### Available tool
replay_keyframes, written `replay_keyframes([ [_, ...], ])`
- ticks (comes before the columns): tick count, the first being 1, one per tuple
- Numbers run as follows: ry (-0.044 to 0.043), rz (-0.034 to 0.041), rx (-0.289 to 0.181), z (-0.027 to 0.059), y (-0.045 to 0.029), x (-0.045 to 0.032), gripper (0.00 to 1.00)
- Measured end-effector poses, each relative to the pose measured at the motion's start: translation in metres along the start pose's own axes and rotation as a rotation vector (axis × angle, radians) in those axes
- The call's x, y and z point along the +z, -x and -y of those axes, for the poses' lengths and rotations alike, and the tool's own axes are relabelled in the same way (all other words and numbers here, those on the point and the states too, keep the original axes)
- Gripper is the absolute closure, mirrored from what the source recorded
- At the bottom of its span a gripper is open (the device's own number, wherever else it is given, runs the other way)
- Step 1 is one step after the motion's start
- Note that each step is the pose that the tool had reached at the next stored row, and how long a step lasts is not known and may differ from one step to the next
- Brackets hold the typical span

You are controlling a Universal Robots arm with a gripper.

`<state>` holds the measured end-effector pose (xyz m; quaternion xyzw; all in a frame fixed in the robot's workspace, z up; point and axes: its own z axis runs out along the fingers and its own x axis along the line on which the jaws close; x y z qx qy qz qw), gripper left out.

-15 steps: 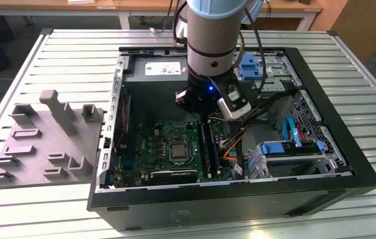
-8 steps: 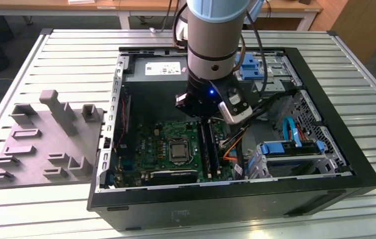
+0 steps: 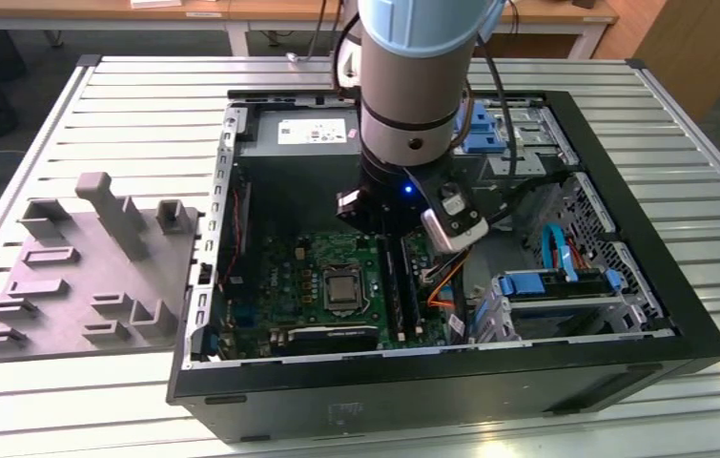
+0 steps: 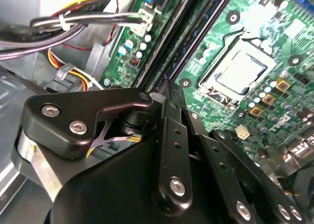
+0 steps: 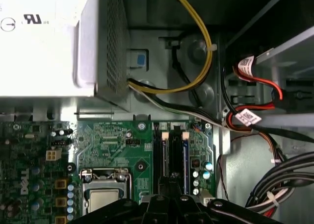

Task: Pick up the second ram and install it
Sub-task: 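Press down the second ram until it locks into place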

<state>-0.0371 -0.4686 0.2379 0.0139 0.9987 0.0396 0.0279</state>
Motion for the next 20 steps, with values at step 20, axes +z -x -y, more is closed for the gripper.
replay_keyframes([
  [20,-0.0336,-0.0017,-0.002,0.0180,0.0006,-0.0014,0.89],
])
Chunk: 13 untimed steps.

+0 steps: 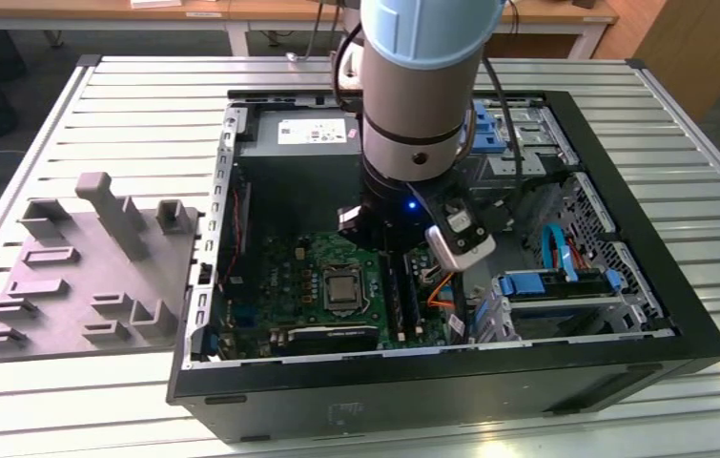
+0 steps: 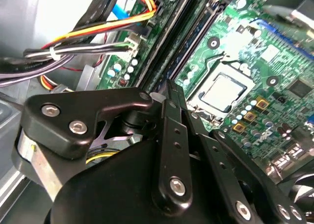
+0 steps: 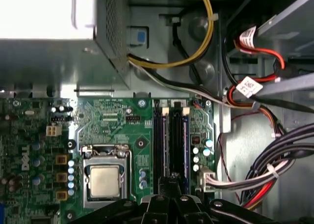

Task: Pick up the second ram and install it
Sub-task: 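Press down the second ram until it locks into place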

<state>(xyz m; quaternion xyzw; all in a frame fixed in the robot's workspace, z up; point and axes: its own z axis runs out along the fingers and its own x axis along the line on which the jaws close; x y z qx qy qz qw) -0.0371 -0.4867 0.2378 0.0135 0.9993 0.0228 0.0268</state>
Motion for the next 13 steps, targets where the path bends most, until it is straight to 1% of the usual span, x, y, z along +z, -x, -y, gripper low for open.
replay_keyframes([
  [9,-0.0155,-0.0021,-0.001,0.0109,0.0003,-0.0005,0.89],
  [13,-0.0193,-0.0032,-0.001,0.0164,0.0005,-0.0007,0.89],
])
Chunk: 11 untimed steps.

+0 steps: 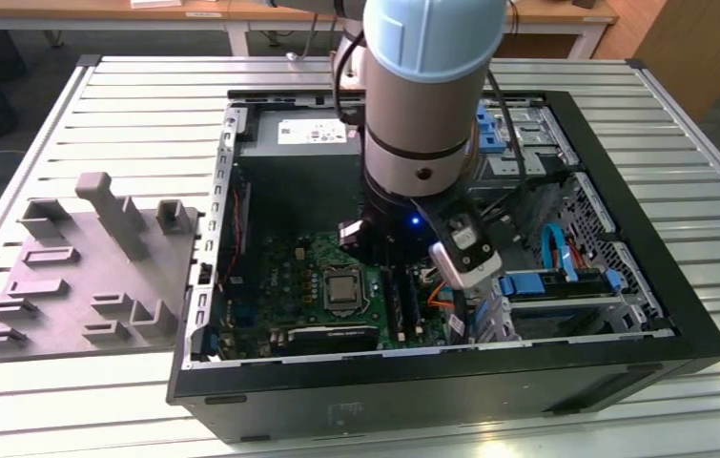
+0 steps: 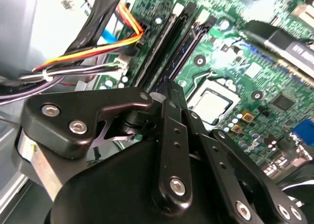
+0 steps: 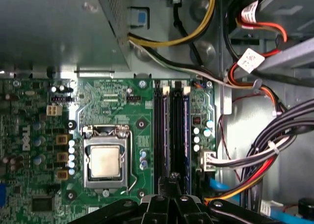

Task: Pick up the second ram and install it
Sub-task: 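Press down the second ram until it locks into place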

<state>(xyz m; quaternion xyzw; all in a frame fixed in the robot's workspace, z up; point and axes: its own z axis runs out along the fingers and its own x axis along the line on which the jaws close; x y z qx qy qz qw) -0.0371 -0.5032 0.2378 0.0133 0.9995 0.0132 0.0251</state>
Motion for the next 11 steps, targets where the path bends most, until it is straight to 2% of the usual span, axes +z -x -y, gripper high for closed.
replay_keyframes([
  [11,-0.0046,-0.0020,0.000,0.0124,0.0003,-0.0003,0.89],
])
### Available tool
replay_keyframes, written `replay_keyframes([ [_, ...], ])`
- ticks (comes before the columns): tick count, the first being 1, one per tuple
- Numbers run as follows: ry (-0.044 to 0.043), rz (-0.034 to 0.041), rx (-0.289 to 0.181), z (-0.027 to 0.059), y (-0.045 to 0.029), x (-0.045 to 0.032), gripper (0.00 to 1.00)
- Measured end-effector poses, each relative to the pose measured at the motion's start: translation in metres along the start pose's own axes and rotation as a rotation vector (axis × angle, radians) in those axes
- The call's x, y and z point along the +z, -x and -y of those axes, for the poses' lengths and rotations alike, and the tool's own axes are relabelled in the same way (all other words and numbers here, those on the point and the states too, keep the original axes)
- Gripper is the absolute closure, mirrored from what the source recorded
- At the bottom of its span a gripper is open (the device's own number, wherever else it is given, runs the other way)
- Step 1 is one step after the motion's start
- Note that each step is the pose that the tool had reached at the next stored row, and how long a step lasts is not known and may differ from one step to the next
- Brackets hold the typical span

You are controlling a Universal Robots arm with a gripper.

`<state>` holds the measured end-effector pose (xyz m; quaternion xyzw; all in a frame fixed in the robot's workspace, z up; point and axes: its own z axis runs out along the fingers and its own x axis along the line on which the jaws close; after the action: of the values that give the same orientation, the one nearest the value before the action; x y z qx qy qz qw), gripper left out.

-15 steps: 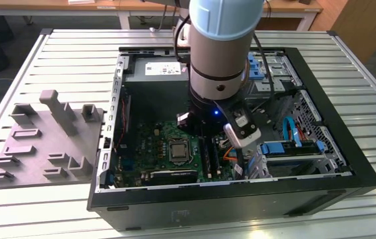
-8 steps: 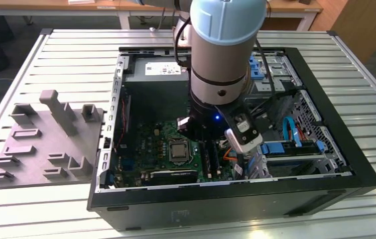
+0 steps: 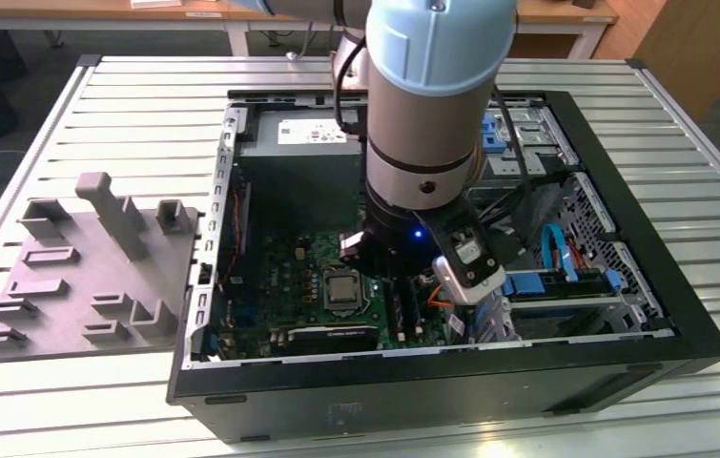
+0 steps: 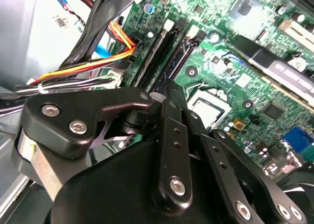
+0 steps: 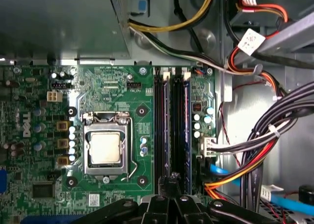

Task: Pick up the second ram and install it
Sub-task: 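Press down the second ram until it locks into place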

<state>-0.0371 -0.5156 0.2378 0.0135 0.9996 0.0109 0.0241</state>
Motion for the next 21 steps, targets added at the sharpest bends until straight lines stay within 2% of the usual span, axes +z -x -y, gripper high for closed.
replay_keyframes([
  [6,-0.0013,-0.0002,0.000,0.0049,0.0000,0.0002,0.89],
  [17,-0.0014,-0.0009,0.000,0.0061,0.0016,0.0060,0.89],
  [18,-0.0111,-0.0040,0.000,0.0057,0.0014,0.0150,0.89],
  [21,-0.0112,-0.0040,0.000,0.0057,0.0014,0.0150,0.89],
])
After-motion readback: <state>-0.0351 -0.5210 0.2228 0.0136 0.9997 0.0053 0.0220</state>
